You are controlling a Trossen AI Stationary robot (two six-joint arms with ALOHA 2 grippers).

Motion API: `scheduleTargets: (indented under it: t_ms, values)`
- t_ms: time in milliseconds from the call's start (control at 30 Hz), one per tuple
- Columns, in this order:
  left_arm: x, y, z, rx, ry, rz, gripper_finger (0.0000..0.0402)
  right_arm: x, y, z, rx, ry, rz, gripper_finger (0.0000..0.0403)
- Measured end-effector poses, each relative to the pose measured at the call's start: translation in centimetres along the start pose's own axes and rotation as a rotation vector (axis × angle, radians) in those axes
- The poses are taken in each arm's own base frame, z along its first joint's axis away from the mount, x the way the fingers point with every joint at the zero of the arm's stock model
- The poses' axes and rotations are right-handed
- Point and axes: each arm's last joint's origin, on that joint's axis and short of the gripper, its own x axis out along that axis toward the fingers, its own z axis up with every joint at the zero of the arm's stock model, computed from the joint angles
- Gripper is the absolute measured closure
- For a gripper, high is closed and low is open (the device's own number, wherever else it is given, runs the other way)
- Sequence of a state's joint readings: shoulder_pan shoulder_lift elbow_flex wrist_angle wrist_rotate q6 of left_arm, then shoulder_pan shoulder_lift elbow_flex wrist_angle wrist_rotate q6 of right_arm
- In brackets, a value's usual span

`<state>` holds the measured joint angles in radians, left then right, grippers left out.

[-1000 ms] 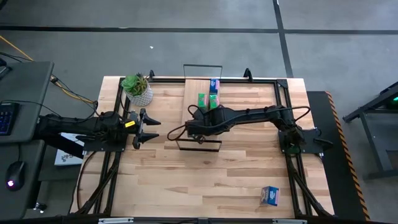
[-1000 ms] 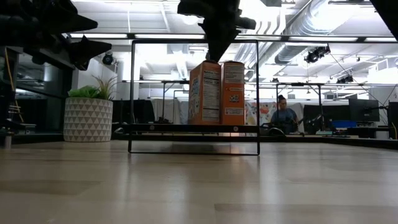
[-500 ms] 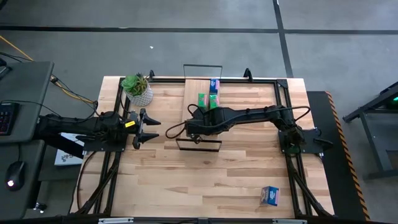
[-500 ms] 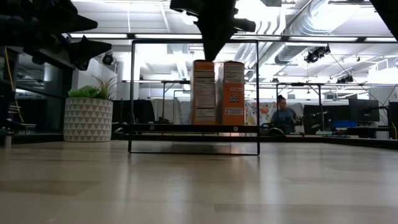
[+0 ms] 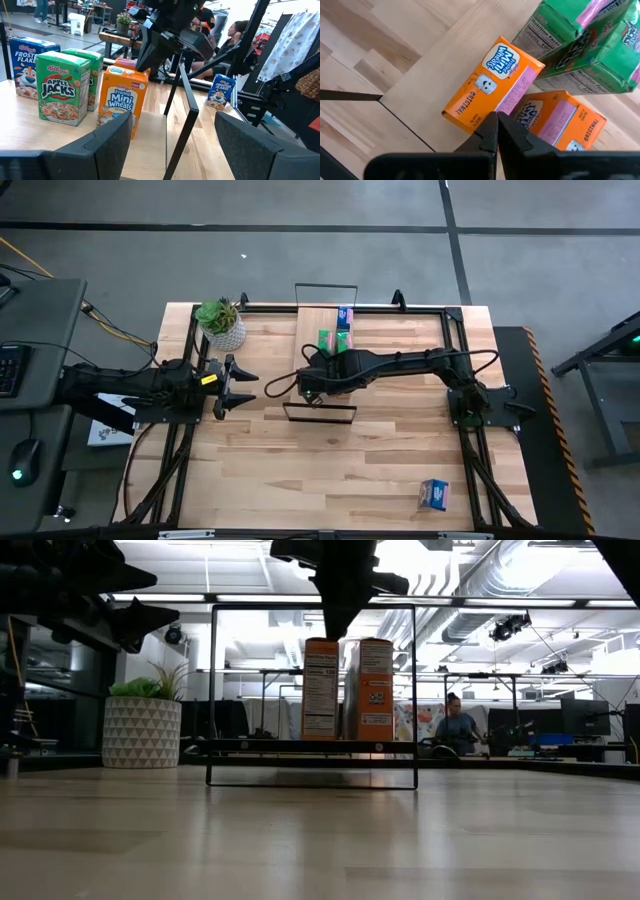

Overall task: Stack cereal on shelf
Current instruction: Put the orange cereal box aligned with the other orange cereal box on the shelf, then put the blue cereal box aligned with the other blue cereal box on the shelf

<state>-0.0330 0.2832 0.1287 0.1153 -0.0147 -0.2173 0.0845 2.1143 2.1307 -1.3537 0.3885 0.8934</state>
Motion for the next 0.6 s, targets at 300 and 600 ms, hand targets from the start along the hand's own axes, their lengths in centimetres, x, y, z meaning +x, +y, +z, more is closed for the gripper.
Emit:
scheduleTargets:
  t_ms: [300,600]
  values:
    - [0.0,0.0,0.0,0.000,0.000,0.000,0.0126,-0.6,-0.3,0.1,-0.046,-0.003,-0.001,0.0403]
    - [0.0,0.0,-0.1,0.000,0.011,0.003,0.0126,-4.0,-0.6,-0.5,-0.114,0.022,0.004,0.0403]
